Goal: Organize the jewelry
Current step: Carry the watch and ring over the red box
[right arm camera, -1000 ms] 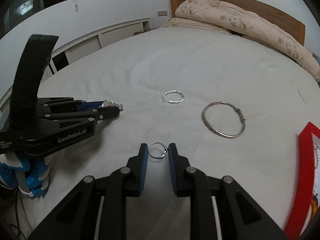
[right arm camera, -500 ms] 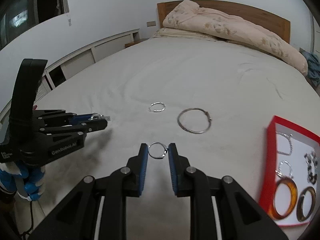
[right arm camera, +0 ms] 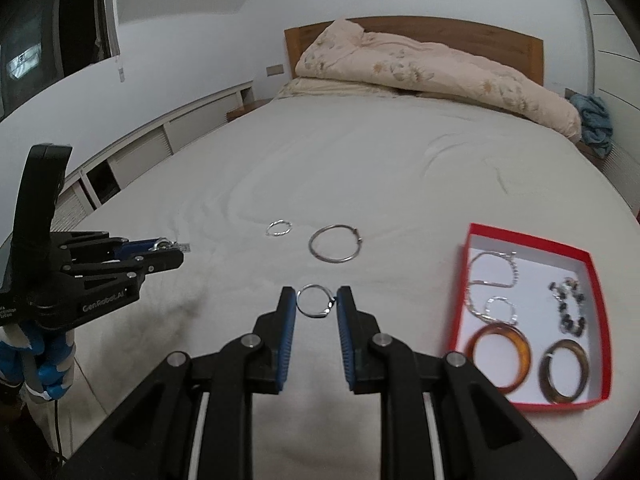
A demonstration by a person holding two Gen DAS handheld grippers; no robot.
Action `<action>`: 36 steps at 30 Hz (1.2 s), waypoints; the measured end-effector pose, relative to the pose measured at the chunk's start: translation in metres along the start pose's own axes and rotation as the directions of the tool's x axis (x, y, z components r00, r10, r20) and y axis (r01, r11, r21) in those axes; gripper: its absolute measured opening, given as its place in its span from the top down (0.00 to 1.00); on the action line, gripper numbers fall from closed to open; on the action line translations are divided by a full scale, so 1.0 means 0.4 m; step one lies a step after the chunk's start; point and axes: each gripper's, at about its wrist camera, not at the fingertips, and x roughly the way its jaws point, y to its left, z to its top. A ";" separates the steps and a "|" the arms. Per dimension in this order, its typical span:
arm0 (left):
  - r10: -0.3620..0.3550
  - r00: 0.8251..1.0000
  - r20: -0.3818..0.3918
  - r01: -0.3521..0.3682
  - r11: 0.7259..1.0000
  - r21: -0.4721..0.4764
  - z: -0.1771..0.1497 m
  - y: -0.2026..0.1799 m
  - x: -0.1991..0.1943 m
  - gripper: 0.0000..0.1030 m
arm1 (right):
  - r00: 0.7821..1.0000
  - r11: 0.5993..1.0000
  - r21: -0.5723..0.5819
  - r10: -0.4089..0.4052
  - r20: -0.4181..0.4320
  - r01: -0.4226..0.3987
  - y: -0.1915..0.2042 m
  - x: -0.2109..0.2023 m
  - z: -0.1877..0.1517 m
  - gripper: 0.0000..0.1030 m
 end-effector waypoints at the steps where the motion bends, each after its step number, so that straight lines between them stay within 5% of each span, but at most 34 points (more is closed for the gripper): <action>1: 0.000 1.000 0.001 0.000 1.000 0.005 0.001 -0.007 -0.008 0.84 | 1.000 1.000 0.005 -0.004 0.005 0.004 -0.005 -0.015 -0.001 0.81; 19: -0.008 1.000 0.026 0.005 0.992 0.124 -0.003 -0.179 -0.187 0.84 | 0.994 0.990 0.117 -0.086 0.067 0.078 -0.116 -0.265 -0.077 0.81; 36: -0.077 0.996 -0.045 0.086 0.966 0.243 0.027 -0.397 -0.128 0.84 | 0.982 0.955 0.248 -0.180 0.061 0.160 -0.316 -0.336 -0.180 0.81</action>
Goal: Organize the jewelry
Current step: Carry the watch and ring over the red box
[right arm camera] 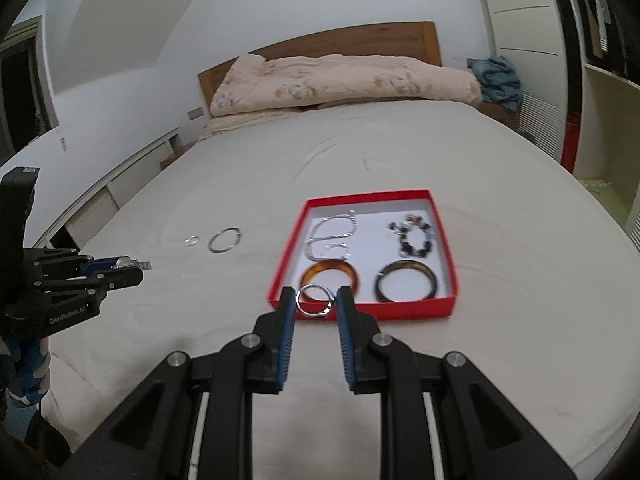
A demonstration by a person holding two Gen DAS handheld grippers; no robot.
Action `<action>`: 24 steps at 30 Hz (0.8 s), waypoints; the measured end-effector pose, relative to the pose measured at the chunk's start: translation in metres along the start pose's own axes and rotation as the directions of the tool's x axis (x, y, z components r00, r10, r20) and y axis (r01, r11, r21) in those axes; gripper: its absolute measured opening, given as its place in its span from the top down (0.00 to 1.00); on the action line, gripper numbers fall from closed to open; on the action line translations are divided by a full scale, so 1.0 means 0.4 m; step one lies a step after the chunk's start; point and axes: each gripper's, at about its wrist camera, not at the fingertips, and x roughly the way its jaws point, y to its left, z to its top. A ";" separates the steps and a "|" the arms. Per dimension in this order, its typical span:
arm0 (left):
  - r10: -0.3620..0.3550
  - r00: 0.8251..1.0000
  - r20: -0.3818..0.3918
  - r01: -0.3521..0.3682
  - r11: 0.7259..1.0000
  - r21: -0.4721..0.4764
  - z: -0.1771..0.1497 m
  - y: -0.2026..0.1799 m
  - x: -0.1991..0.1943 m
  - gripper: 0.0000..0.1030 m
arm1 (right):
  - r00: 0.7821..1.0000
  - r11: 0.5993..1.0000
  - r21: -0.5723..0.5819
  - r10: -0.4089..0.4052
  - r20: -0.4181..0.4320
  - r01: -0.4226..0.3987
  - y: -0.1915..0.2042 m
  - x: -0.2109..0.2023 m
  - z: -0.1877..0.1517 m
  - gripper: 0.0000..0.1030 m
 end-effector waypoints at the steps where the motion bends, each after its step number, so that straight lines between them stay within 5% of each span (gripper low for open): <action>1: -0.009 1.000 -0.003 0.009 1.000 0.005 0.008 -0.010 0.009 0.84 | 1.000 1.000 0.006 -0.005 -0.001 0.005 -0.012 0.005 -0.001 0.81; 17: -0.188 0.982 -0.015 0.188 0.982 0.007 0.133 -0.119 0.166 0.84 | 0.999 0.999 -0.001 -0.037 -0.018 0.037 -0.098 0.116 0.044 0.81; 24: -0.248 0.967 -0.051 0.249 0.969 0.002 0.172 -0.162 0.268 0.84 | 0.992 0.997 -0.008 -0.076 -0.097 0.076 -0.148 0.211 0.065 0.81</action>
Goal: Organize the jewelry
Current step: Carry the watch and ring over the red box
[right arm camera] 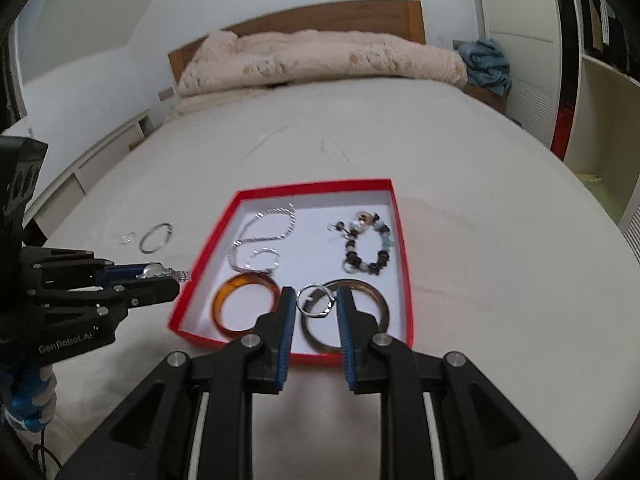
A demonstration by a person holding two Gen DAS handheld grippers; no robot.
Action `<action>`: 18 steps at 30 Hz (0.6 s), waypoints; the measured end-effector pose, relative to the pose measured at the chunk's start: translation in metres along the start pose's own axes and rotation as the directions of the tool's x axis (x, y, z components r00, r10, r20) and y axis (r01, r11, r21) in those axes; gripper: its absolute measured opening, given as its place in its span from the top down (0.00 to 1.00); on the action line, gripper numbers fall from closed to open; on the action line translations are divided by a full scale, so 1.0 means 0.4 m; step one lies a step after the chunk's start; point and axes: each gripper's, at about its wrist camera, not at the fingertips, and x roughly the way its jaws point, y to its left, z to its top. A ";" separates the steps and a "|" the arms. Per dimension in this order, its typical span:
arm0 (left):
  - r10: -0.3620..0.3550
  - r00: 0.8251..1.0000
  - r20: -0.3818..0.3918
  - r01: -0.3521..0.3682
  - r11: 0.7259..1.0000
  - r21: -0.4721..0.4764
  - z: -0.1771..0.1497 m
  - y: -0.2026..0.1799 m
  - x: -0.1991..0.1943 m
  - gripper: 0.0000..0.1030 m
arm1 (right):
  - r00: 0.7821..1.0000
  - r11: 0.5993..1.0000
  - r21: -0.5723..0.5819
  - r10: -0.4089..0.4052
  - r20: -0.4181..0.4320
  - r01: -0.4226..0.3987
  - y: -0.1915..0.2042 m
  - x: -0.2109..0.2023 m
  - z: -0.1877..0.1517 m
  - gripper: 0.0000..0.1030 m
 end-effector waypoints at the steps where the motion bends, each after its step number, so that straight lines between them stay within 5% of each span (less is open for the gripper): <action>1: 0.006 1.000 -0.010 -0.006 1.000 0.009 0.003 -0.003 0.018 0.84 | 1.000 1.000 0.001 -0.001 -0.023 0.001 -0.008 0.019 0.003 0.81; 18: 0.006 0.993 -0.119 -0.003 1.000 0.025 -0.001 -0.013 0.169 0.84 | 0.973 0.996 -0.091 -0.030 -0.231 0.009 -0.030 0.171 -0.016 0.81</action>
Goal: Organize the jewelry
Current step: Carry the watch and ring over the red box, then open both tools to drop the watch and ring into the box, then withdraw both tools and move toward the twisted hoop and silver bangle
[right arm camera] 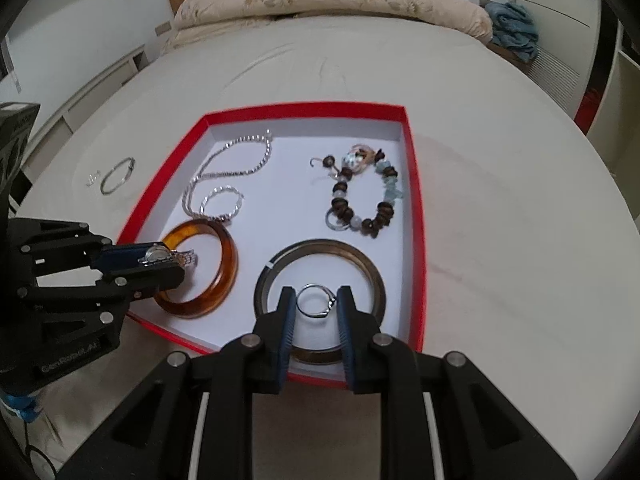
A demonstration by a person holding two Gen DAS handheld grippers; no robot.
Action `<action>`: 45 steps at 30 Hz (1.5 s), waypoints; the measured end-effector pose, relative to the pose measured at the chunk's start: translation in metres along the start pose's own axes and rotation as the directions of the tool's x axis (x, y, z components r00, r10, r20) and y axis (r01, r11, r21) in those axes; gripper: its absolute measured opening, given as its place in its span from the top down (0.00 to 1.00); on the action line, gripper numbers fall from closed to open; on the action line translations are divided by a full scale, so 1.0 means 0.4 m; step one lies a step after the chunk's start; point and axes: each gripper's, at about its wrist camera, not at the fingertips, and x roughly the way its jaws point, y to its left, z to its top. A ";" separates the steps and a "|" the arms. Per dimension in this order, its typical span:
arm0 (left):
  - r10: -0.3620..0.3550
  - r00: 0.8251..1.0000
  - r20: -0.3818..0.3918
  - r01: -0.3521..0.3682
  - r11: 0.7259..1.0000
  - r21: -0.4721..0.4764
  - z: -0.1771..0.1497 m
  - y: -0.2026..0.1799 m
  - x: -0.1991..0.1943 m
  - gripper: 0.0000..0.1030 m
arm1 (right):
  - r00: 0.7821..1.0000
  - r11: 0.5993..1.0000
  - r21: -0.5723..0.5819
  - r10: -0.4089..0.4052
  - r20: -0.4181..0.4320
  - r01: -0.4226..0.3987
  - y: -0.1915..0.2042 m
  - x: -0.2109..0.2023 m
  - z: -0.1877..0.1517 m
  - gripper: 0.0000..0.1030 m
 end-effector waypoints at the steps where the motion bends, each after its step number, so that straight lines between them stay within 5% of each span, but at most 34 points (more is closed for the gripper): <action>1: 0.001 1.000 -0.005 -0.001 1.000 -0.001 -0.003 0.001 0.005 0.84 | 1.000 1.000 -0.005 -0.003 -0.006 0.003 0.001 0.004 0.000 0.81; 16: 0.014 1.000 -0.017 -0.014 1.000 -0.020 -0.001 0.015 0.024 0.83 | 0.999 0.999 -0.017 -0.035 -0.028 0.035 0.008 0.012 0.004 0.80; 25: 0.019 1.000 -0.005 -0.019 1.000 -0.024 -0.002 0.010 0.004 0.73 | 0.998 0.998 -0.028 -0.061 -0.025 0.061 0.008 -0.021 -0.002 0.80; 30: 0.016 1.000 0.017 -0.015 1.000 -0.016 -0.005 0.002 -0.034 0.70 | 0.997 0.997 -0.026 -0.070 -0.028 0.069 0.008 -0.045 -0.007 0.78; 33: 0.017 0.999 0.033 -0.016 1.000 -0.017 -0.013 -0.003 -0.066 0.70 | 0.997 0.997 -0.021 -0.075 -0.026 0.074 0.010 -0.059 -0.007 0.69; 45: 0.080 0.989 0.121 -0.080 0.997 -0.006 -0.068 -0.005 -0.234 0.61 | 0.997 0.997 0.012 -0.073 0.033 0.073 0.049 -0.188 -0.033 0.69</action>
